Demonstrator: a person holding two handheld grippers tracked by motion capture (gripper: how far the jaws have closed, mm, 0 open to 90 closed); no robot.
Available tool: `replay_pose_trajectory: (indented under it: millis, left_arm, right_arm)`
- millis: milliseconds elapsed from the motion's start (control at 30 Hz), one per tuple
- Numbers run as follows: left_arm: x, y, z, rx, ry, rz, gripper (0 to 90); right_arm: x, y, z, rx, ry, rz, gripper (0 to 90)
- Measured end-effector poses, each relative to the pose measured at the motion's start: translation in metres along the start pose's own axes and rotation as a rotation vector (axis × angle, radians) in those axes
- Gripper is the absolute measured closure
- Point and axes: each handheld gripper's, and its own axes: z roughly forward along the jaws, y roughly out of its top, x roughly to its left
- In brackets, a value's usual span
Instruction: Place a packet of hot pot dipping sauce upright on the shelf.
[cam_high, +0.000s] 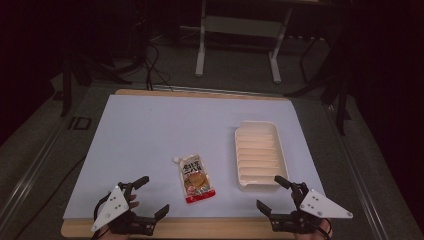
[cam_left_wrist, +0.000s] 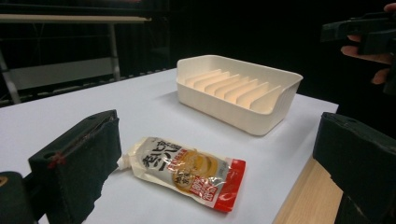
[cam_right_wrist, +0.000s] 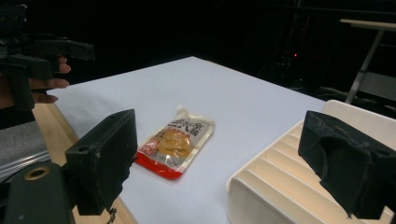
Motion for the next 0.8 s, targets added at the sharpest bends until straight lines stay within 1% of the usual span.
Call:
replay_pose_trajectory:
  millis: [67,200,267,333,400,433,467,500,533,567,600,633,667,700,733,800]
  left_arm:
    - [-0.001,0.0,0.001,-0.008,-0.02,-0.005,1.5]
    - [-0.003,0.0,0.003,0.007,-0.053,-0.002,1.5]
    - [-0.004,0.0,0.004,0.012,-0.069,0.001,1.4]
    - [-0.005,0.0,0.004,0.014,-0.098,0.002,1.4]
    - [-0.007,0.001,0.004,-0.003,-0.141,-0.016,1.4]
    - [-0.009,0.002,0.004,-0.011,-0.154,-0.021,1.4]
    - [-0.01,0.002,0.005,-0.01,-0.161,-0.022,1.4]
    - [-0.011,0.002,0.006,-0.01,-0.17,-0.018,1.4]
    - [-0.011,0.002,0.006,-0.01,-0.17,-0.018,1.4]
    - [-0.013,0.003,0.007,0.001,-0.186,-0.018,1.4]
    - [-0.013,0.003,0.007,0.001,-0.186,-0.018,1.4]
    - [-0.015,0.004,0.008,0.013,-0.194,-0.03,1.4]
    - [-0.016,0.005,0.009,0.026,-0.195,-0.03,1.5]
    - [-0.016,0.005,0.009,0.026,-0.195,-0.03,1.5]
    - [-0.019,0.007,0.01,0.022,-0.188,-0.014,1.5]
    - [-0.02,0.009,0.01,0.018,-0.182,-0.007,1.5]
  right_arm:
    - [0.001,0.0,-0.001,0.002,-0.001,-0.001,11.8]
    - [0.001,0.002,-0.003,-0.006,-0.006,0.008,12.0]
    - [0.001,0.003,-0.005,-0.006,0.004,0.024,12.0]
    - [0.003,0.004,-0.005,0.007,0.003,0.01,12.0]
    - [0.005,0.005,-0.004,0.013,0.007,-0.006,11.9]
    - [0.006,0.005,-0.003,0.021,0.007,-0.013,11.8]
    - [0.007,0.005,-0.002,0.023,0.019,-0.018,11.7]
    - [0.008,0.005,-0.002,0.02,0.024,-0.023,11.7]
    - [0.008,0.005,-0.002,0.02,0.024,-0.023,11.7]
    - [0.009,0.006,-0.002,0.019,0.02,-0.048,11.7]
    - [0.009,0.006,-0.002,0.019,0.02,-0.048,11.7]
    - [0.01,0.006,-0.003,0.014,0.027,-0.047,11.7]
    - [0.01,0.007,-0.003,0.015,0.025,-0.051,11.7]
    - [0.01,0.007,-0.004,0.012,0.021,-0.059,11.7]
    - [0.011,0.008,-0.004,0.014,0.028,-0.056,11.7]
    - [0.011,0.009,-0.004,0.008,0.034,-0.05,11.6]
